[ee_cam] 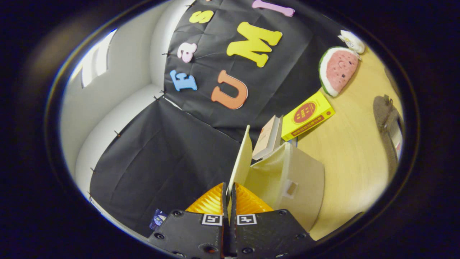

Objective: Open the storage box then place both shoes into the box .Put the left shoe in first, then the right shoe, with the right side of both shoes facing outward in a uniform manner.

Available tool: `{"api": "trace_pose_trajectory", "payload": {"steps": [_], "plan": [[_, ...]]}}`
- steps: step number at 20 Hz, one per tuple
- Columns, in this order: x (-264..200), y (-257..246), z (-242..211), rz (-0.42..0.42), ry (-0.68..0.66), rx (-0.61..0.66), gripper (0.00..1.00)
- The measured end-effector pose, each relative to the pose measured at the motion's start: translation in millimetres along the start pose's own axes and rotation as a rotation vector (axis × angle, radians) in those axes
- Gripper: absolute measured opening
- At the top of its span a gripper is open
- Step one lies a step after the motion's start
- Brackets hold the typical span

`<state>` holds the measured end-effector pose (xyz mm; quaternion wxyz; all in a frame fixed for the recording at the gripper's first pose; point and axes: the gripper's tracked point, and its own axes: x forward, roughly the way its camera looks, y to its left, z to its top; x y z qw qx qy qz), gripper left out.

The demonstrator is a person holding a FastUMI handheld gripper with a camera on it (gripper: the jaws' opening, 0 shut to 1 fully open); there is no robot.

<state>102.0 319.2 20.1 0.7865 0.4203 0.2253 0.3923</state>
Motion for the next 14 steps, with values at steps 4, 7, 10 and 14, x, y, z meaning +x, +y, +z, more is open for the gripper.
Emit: {"api": "trace_pose_trajectory", "payload": {"steps": [4,7,10,14], "plan": [[40,63,0,0.035,0.029,-0.108,0.00],[76,101,-14,0.035,0.066,-0.205,0.00],[115,132,-36,0.010,0.110,-0.312,0.00],[152,166,-70,0.024,0.114,-0.476,0.34]]}}
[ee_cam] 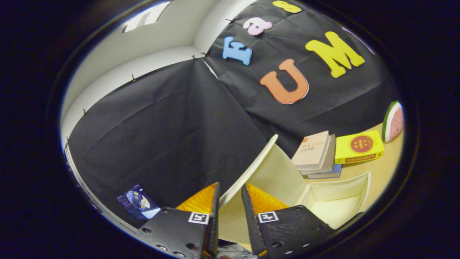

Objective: Open the storage box then place both shoes into the box .Put the left shoe in first, then the right shoe, with the right side of both shoes facing outward in a uniform manner.

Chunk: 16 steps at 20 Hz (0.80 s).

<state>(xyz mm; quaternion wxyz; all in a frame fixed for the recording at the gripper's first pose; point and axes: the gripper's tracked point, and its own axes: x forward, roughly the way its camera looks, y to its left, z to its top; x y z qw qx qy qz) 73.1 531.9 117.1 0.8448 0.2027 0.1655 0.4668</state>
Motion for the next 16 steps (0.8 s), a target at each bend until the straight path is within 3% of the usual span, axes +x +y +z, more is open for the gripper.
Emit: {"api": "trace_pose_trajectory", "payload": {"steps": [4,7,16], "plan": [[8,31,-22,0.028,0.010,-0.099,0.94],[5,26,-29,0.000,0.015,-0.111,0.95],[-67,-57,3,-0.258,-0.119,-0.272,0.95]]}}
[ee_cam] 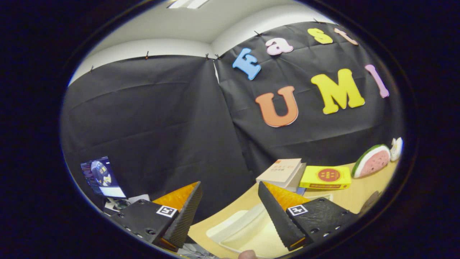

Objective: Open the storage box then place both shoes into the box .Put the left shoe in first, then the right shoe, with the right side of both shoes facing outward in a uniform manner.

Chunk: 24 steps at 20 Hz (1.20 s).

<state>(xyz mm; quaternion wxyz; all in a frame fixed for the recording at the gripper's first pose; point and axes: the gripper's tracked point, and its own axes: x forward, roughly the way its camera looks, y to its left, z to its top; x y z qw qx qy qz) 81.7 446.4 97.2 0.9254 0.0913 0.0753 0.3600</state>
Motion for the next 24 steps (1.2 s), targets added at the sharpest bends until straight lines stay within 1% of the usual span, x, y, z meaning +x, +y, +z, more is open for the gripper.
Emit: {"api": "trace_pose_trajectory", "payload": {"steps": [3,8,12,14,15,16,20,24], "plan": [[-33,-59,12,-0.109,-0.030,-0.059,0.95],[-107,-177,27,-0.295,-0.047,-0.097,0.95],[-160,-266,16,-0.430,-0.009,-0.124,0.96],[-181,-312,0,-0.510,0.035,-0.152,0.95],[-192,-334,-14,-0.550,0.079,-0.162,0.95],[-199,-351,-29,-0.569,0.123,-0.156,0.95],[-210,-402,-89,-0.624,0.274,-0.056,0.96],[-203,-425,-142,-0.644,0.396,0.006,0.96]]}}
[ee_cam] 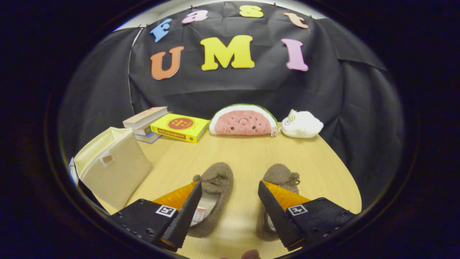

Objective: Open the storage box then place both shoes into the box .Put the left shoe in first, then the right shoe, with the right side of both shoes facing outward in a uniform manner.

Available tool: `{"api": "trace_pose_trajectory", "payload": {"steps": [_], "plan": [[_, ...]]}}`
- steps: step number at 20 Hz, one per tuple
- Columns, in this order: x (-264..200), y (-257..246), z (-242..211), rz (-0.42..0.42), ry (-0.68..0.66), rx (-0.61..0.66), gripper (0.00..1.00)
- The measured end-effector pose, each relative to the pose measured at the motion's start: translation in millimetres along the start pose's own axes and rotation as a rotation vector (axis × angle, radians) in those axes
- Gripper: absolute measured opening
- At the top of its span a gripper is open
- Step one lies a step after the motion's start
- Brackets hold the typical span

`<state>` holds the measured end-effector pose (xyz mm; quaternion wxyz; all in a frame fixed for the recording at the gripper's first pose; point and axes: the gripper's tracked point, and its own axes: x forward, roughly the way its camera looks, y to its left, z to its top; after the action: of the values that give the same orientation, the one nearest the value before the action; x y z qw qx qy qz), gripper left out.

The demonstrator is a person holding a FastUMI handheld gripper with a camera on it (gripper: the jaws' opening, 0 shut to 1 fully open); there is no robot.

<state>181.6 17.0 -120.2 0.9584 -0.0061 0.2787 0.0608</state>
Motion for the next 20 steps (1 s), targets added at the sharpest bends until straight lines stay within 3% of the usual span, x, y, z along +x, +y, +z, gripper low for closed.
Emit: {"api": "trace_pose_trajectory", "payload": {"steps": [7,9,11,12,14,20], "plan": [[42,22,-50,0.049,0.162,0.104,0.76],[50,28,-61,0.069,0.209,0.129,0.54],[55,23,-60,0.037,0.213,0.154,0.31],[54,25,-59,0.054,0.210,0.171,0.04],[46,33,-57,0.087,0.218,0.237,0.00],[19,64,-37,0.150,0.189,0.341,0.00]]}}
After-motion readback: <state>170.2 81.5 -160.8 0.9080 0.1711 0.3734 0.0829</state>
